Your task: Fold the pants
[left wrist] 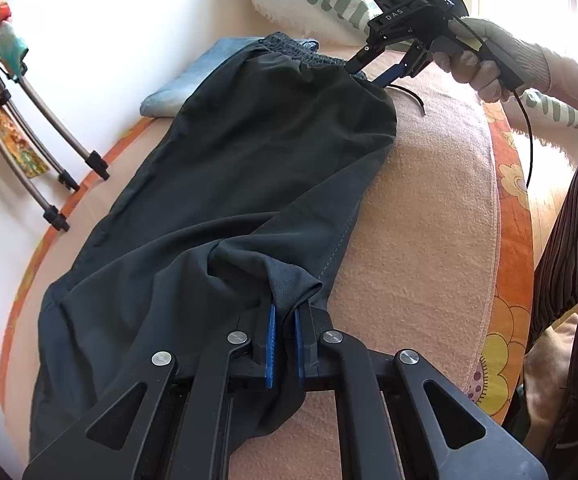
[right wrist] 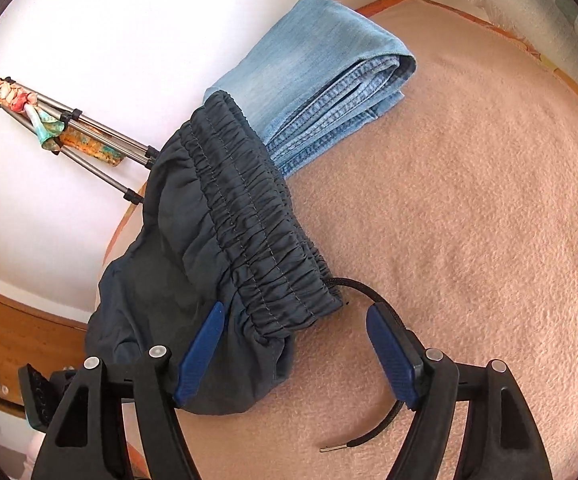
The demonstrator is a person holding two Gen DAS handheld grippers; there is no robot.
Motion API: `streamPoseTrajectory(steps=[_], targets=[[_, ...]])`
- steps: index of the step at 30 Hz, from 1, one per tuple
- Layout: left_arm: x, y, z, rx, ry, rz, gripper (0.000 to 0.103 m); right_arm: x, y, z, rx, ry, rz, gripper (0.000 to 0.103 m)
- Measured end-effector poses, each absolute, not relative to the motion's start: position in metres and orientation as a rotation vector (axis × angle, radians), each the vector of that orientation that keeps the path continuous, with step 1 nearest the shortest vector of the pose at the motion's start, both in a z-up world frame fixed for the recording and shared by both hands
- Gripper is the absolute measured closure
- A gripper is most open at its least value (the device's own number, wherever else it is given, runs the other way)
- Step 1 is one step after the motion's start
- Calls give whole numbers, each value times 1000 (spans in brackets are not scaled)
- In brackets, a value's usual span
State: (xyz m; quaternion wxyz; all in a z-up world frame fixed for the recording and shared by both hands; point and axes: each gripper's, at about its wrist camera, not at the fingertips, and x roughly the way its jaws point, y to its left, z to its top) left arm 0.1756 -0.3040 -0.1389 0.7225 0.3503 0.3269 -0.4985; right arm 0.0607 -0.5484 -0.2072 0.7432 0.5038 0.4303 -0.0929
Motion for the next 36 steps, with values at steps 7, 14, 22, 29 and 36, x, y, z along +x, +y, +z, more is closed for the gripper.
streamPoseTrajectory(steps=[7,14,22,29,36], targets=[[169,-293,-125,711,705,-1132,100,71,-549,-216,1229,850,-264,43],[150,-281,-111,685,689,-1185,101,55,-551,-176,1137,717,-328,82],[127,-289,-134,663,752,-1253,101,38,-539,-130,787,797,-502,87],[138,-261,-117,572,769,-1169,71,51,-532,-153,730,944,-523,73],[173,-181,-80,428,720,-974,69,61,-501,-87,564,874,-497,51]])
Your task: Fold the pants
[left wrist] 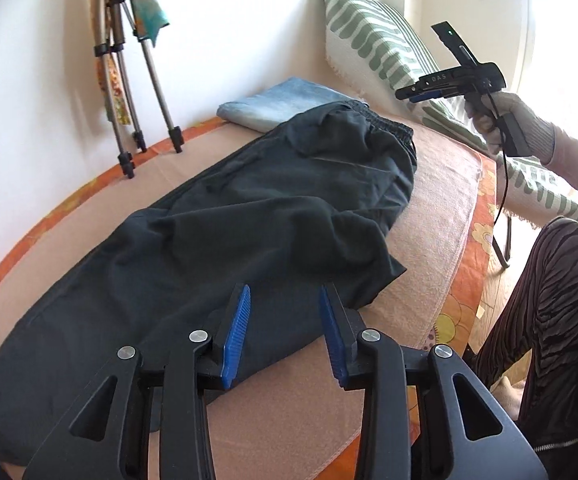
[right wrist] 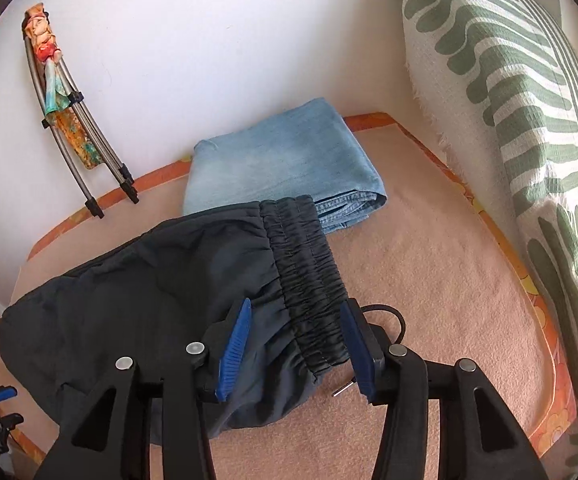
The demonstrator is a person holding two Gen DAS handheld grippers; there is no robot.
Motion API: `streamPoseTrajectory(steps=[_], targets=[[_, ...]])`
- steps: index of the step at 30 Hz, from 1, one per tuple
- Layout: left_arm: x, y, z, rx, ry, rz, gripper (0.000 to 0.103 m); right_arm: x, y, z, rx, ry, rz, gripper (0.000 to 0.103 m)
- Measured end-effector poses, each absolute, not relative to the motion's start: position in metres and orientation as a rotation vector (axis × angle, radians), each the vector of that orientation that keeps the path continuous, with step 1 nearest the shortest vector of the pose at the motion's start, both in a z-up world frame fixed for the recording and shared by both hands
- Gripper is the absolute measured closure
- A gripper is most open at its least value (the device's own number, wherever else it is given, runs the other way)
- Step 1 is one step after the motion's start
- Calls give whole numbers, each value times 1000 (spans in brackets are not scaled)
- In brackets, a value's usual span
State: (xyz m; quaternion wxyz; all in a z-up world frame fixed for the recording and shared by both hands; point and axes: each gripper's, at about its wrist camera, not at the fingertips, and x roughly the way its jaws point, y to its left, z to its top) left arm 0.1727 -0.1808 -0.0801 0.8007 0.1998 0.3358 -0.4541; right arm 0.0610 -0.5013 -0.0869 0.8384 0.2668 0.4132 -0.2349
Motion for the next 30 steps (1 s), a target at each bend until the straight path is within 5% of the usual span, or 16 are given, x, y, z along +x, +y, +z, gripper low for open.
streamPoseTrajectory(steps=[16,30], targets=[[295,93,-86,77,788,-256,69,231,-351,-10,297,816,12,37],[342,179,-154,-81,871,-63,68,447,-163,-17,174,899,453,37]])
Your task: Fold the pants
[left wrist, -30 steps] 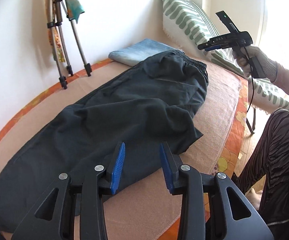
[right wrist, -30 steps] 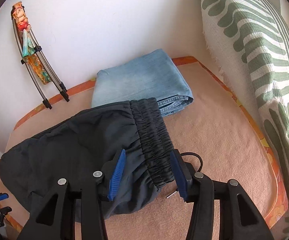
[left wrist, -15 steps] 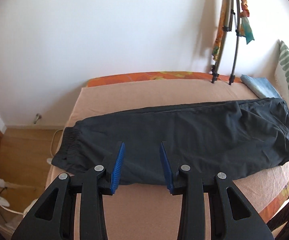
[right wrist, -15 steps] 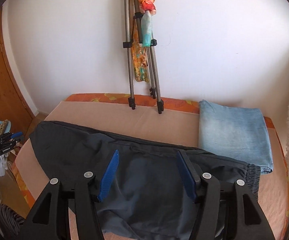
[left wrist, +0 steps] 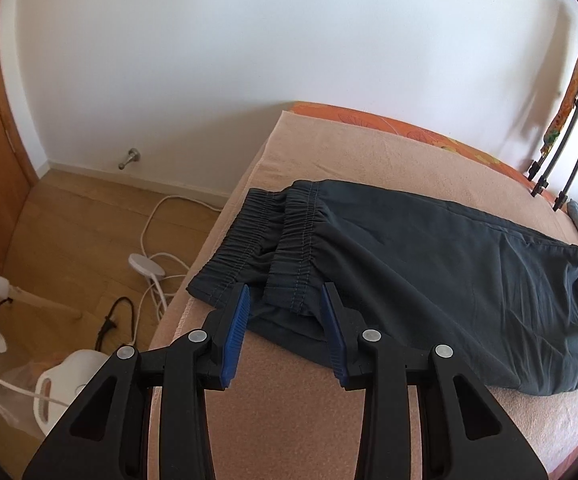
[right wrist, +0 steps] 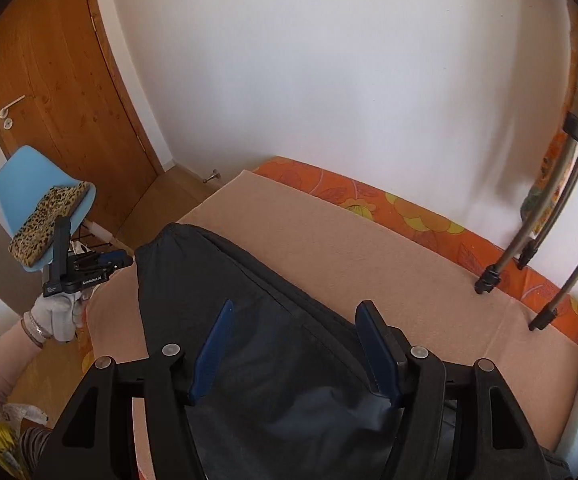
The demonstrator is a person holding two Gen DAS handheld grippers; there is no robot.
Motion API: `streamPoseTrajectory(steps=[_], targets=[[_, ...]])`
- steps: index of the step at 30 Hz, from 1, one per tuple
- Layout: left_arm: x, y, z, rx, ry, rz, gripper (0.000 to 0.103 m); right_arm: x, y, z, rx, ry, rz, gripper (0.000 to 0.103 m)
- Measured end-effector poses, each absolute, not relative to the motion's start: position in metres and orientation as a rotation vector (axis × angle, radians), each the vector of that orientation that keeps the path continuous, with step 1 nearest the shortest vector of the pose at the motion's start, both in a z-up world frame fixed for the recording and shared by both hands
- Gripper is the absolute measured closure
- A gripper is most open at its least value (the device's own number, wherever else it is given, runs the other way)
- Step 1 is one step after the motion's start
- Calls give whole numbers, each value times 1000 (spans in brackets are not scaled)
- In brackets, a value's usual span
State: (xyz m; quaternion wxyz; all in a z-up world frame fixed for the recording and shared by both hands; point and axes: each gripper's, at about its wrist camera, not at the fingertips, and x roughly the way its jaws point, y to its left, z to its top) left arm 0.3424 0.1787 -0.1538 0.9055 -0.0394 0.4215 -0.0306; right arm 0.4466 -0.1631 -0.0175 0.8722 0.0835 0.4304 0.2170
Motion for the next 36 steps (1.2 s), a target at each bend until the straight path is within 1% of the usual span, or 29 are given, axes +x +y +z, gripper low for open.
streamPoseTrajectory(steps=[4,7,10,15,19,22,23,24,25,26,27,28,30,31,33,34,35,36], targets=[[351,184,-165,-126,869,-80,68,508,-84,-20,138,920,590,37],[353,176,-169,-85,858,-96,68,544,-19,-27,95,942,691,37],[351,173,-171,-51,844,-100,68,572,42,-41,26,956,746,37],[349,175,-168,-68,829,-141,68,608,123,-79,-43,1023,818,38],[345,177,-167,-69,827,-161,68,619,160,-107,-140,1059,793,38],[345,183,-167,-105,834,-178,68,627,168,-126,-134,1104,791,38],[346,184,-167,-111,836,-177,68,626,171,-130,-136,1111,794,40],[346,187,-168,-122,838,-178,68,624,174,-131,-136,1117,809,54],[347,187,-168,-133,843,-178,68,622,174,-131,-139,1120,812,74],[348,188,-168,-139,845,-173,67,618,174,-131,-148,1109,805,78],[349,190,-169,-147,846,-168,62,616,172,-128,-152,1096,806,85],[350,191,-170,-156,848,-168,59,615,168,-125,-139,1091,815,96],[353,191,-173,-162,856,-162,51,612,156,-117,-87,1059,835,97],[356,191,-175,-168,868,-163,49,611,150,-113,-67,1046,842,97],[360,190,-181,-166,879,-155,49,611,141,-109,-52,1034,848,97],[361,190,-184,-160,884,-152,51,611,139,-108,-51,1028,841,97],[362,188,-186,-149,887,-143,67,612,137,-108,-51,1024,834,97],[361,184,-187,-130,888,-134,78,613,136,-107,-46,1021,840,97]])
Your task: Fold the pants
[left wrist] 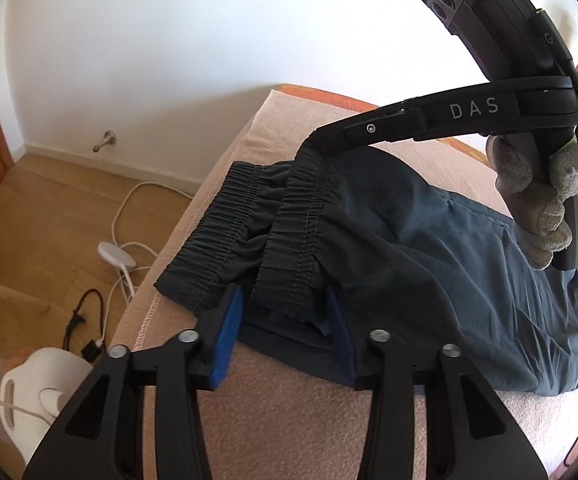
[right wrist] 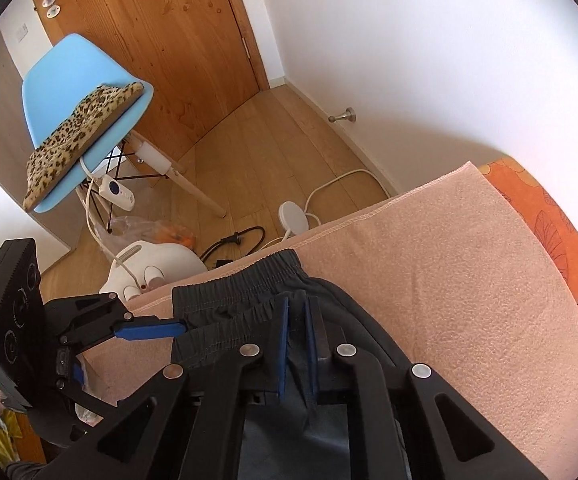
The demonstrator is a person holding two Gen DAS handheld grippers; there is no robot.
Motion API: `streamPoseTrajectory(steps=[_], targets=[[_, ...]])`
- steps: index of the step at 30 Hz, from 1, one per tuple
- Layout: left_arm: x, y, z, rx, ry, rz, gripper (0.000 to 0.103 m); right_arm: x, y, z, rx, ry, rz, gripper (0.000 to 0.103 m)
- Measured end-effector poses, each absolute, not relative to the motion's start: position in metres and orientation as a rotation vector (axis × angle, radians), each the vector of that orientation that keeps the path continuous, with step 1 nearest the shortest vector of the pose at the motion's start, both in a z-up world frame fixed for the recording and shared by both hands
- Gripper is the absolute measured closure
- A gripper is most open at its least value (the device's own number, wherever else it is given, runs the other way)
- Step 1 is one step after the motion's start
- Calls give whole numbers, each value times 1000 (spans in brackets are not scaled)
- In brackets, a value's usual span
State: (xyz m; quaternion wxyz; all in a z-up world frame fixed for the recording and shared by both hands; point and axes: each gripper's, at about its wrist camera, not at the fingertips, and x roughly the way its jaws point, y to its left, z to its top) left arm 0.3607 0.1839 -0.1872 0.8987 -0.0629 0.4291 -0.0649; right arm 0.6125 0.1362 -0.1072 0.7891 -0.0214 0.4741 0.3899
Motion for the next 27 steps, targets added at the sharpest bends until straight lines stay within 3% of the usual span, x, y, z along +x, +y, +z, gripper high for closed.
streamPoseTrajectory(steps=[11,21,23,25,27], targets=[[343,198,-152,-115,760,-108,81,613,155,-87,-80,929,821,98],[358,219,-174,-114,881,-51,80,621,205,-107,-202,950,812,98],[357,219,-174,-108,880,-39,76,623,202,-112,-203,983,786,92],[356,219,-169,-90,870,-29,73,623,183,-104,-137,978,792,74],[351,216,-161,-65,859,-13,70,621,155,-91,-90,962,781,71]])
